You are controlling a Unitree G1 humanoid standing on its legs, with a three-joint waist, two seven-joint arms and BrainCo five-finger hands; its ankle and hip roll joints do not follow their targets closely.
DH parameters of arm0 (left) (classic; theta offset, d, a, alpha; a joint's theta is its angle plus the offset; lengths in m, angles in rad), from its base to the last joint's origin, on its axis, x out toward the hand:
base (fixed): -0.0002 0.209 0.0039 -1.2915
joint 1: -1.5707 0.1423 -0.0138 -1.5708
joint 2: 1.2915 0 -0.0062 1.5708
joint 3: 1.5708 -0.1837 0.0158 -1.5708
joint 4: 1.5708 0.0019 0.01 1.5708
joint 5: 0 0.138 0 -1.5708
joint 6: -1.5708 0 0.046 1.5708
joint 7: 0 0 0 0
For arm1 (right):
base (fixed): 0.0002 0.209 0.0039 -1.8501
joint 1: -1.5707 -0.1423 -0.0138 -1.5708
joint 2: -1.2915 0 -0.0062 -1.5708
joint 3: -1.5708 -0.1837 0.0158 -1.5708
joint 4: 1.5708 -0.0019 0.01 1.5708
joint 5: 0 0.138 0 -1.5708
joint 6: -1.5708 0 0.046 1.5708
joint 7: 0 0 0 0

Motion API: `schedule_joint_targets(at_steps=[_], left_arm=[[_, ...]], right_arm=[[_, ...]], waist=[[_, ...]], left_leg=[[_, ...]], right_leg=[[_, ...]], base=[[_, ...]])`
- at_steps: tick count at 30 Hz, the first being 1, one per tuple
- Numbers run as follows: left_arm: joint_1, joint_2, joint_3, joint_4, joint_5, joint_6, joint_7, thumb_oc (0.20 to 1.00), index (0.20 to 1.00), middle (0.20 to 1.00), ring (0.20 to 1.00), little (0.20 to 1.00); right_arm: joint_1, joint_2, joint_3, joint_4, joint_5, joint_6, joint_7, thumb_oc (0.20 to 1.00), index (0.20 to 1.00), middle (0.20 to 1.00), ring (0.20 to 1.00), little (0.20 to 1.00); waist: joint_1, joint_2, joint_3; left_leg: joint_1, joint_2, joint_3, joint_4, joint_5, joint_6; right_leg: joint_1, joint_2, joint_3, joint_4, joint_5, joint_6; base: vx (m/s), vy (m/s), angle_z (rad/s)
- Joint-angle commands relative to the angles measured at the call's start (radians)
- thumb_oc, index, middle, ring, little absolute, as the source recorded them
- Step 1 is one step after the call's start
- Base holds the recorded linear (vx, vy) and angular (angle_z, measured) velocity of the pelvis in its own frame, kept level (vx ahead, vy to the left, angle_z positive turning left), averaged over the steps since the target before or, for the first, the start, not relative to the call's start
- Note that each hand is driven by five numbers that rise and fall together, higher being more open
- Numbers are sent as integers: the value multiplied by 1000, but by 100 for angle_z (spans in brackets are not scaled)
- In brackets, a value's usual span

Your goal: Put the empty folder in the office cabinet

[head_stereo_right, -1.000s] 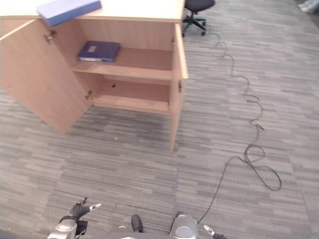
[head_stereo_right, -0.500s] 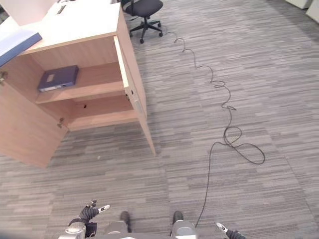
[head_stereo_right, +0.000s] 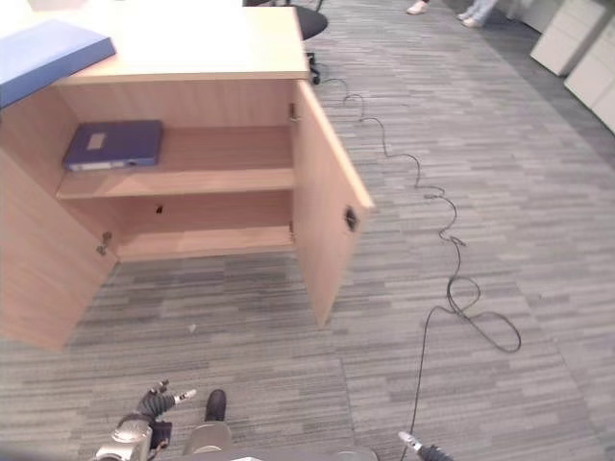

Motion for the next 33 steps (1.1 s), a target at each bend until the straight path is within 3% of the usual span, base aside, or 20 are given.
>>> schedule_joint_targets(at_steps=[1, 2, 4, 6, 7, 8, 9, 10, 12, 15, 17, 18, 19, 20, 23, 24, 25, 26, 28, 33], left_arm=[[19, -8, 8, -72, 18, -32, 5, 1000, 1000, 1000, 1000, 1000], [19, -7, 8, -73, 17, -31, 5, 1000, 1000, 1000, 1000, 1000], [16, 9, 13, -88, 10, -28, 2, 1000, 1000, 1000, 1000, 1000], [16, 12, 14, -81, 12, -25, 0, 1000, 1000, 1000, 1000, 1000], [12, 8, 26, -72, 13, -16, -1, 1000, 1000, 1000, 1000, 1000], [7, 9, 34, -65, 7, -11, 0, 1000, 1000, 1000, 1000, 1000], [7, 9, 35, -64, 7, -11, 0, 1000, 1000, 1000, 1000, 1000], [2, 7, 44, -55, -1, -10, 3, 1000, 1000, 1000, 1000, 1000], [-5, 1, 43, -39, 4, -1, 6, 1000, 1000, 1000, 1000, 1000], [-8, -9, 37, -41, 7, -9, 6, 1000, 1000, 1000, 1000, 1000], [3, -29, 31, -34, 21, -17, 3, 1000, 1000, 1000, 1000, 1000], [12, -47, 29, -36, 16, -17, 0, 1000, 1000, 1000, 1000, 1000], [12, -47, 29, -36, 16, -17, 0, 1000, 1000, 1000, 1000, 1000], [17, -61, 25, -43, 13, -18, 2, 1000, 1000, 1000, 1000, 1000], [20, -71, 23, -40, 10, -16, 3, 1000, 1000, 1000, 1000, 1000], [24, -76, 24, -36, 7, -17, 5, 1000, 1000, 1000, 1000, 1000], [33, -78, 31, -45, -3, -20, 13, 1000, 1000, 1000, 1000, 1000], [34, -79, 31, -45, -3, -20, 13, 1000, 1000, 1000, 1000, 1000], [39, -76, 35, -41, -2, -18, 15, 1000, 1000, 1000, 1000, 1000], [37, -72, 44, -47, -26, -25, 37, 1000, 1000, 1000, 1000, 1000]], right_arm=[[-47, -88, 8, -9, -9, -9, -14, 1000, 1000, 1000, 1000, 1000], [-47, -87, 8, -9, -9, -9, -14, 1000, 1000, 1000, 1000, 1000], [-65, -73, 23, -10, -14, -12, -19, 1000, 1000, 1000, 1000, 1000], [-70, -62, 35, -15, -8, -17, -15, 1000, 1000, 1000, 1000, 1000], [-72, -54, 47, -17, 9, -23, -13, 1000, 1000, 1000, 1000, 1000], [-76, -51, 54, -19, 18, -27, -14, 1000, 1000, 1000, 1000, 1000], [-77, -51, 54, -19, 18, -27, -14, 1000, 1000, 1000, 1000, 1000], [-81, -43, 67, -21, 25, -35, -15, 1000, 1000, 1000, 1000, 1000], [-85, -41, 75, -19, 28, -34, -15, 1000, 1000, 1000, 1000, 1000], [-79, -41, 72, -17, 38, -36, -18, 1000, 1000, 1000, 1000, 1000], [-64, -50, 67, -9, 44, -40, -19, 1000, 1000, 1000, 1000, 1000], [-57, -61, 59, -2, 43, -36, -23, 1000, 1000, 1000, 1000, 1000], [-57, -62, 59, -2, 43, -36, -23, 1000, 1000, 1000, 1000, 1000], [-53, -72, 58, 3, 40, -36, -22, 1000, 1000, 1000, 1000, 1000], [-56, -79, 63, 11, 34, -31, -24, 1000, 1000, 1000, 1000, 1000], [-54, -79, 63, 17, 31, -28, -23, 1000, 1000, 1000, 1000, 1000], [-34, -82, 50, 28, 28, -21, -25, 1000, 1000, 1000, 1000, 1000], [-33, -83, 50, 28, 28, -21, -25, 1000, 1000, 1000, 1000, 1000], [-18, -84, 44, 35, 15, -13, -22, 1000, 1000, 1000, 1000, 1000], [-10, -104, 40, 44, -22, -1, -32, 1000, 1000, 1000, 1000, 1000]], waist=[[16, 47, 29], [16, 46, 29], [34, 56, 39], [30, 60, 34], [15, 73, 34], [13, 74, 37], [12, 75, 36], [1, 68, 44], [-11, 56, 47], [-15, 52, 57], [-18, 46, 52], [-18, 53, 57], [-19, 53, 58], [-23, 54, 77], [-24, 63, 85], [-30, 64, 84], [-48, 67, 70], [-46, 67, 71], [-56, 74, 50], [-45, 113, 39]], left_leg=[[-3, 148, 61, 30, -39, -65], [-3, 147, 61, 31, -40, -64], [17, 125, 99, 23, -58, -31], [44, 79, 119, -7, -58, 1], [94, 14, 136, -69, -47, 35], [117, -5, 144, -96, -46, 40], [115, -4, 143, -97, -43, 40], [152, -39, 151, -117, -53, 46], [163, -73, 155, -107, -66, 50], [167, -88, 150, -75, -88, 50], [163, -111, 152, -16, -116, 48], [146, -122, 166, 65, -106, 18], [144, -121, 165, 70, -109, 17], [91, -115, 173, 197, -75, -22], [60, -108, 163, 257, -60, -31], [58, -90, 170, 264, -70, -28], [71, 18, 206, 214, -82, -4], [75, 19, 208, 212, -83, -5], [111, 88, 206, 109, -57, -5], [134, 221, 20, -78, 87, -55]], right_leg=[[-42, -78, -42, -21, 69, 89], [-41, -79, -43, -22, 69, 89], [-48, -71, -158, 15, 35, 74], [-62, 12, -160, 69, -28, 58], [-102, 173, -153, 111, -160, 25], [-107, 229, -175, 95, -211, 20], [-107, 230, -176, 92, -207, 20], [-129, 312, -215, 63, -248, -1], [-150, 356, -237, 19, -245, -14], [-140, 340, -256, 8, -248, -34], [-92, 333, -232, -36, -256, -59], [-58, 321, -229, -59, -255, -70], [-57, 322, -230, -60, -254, -70], [-44, 308, -216, -62, -256, -85], [-46, 308, -208, -49, -268, -98], [-47, 300, -202, -45, -270, -95], [-48, 257, -191, -39, -277, -77], [-47, 258, -190, -37, -279, -77], [-53, 235, -184, -31, -284, -60], [-82, 195, -109, 17, -310, -16]], base=[[5, 270, -23], [0, 305, -45], [18, 475, -53], [110, 645, -19], [173, 615, 8], [147, 527, 17], [95, 242, 20], [80, 187, 26], [124, 186, 12], [85, 51, 30], [123, 47, 35], [43, 35, 10], [19, 66, 13], [-29, 27, 18], [-26, 42, 16], [77, 239, 0], [89, 226, 8], [114, 259, 11], [113, 226, 12], [108, 369, -12]])
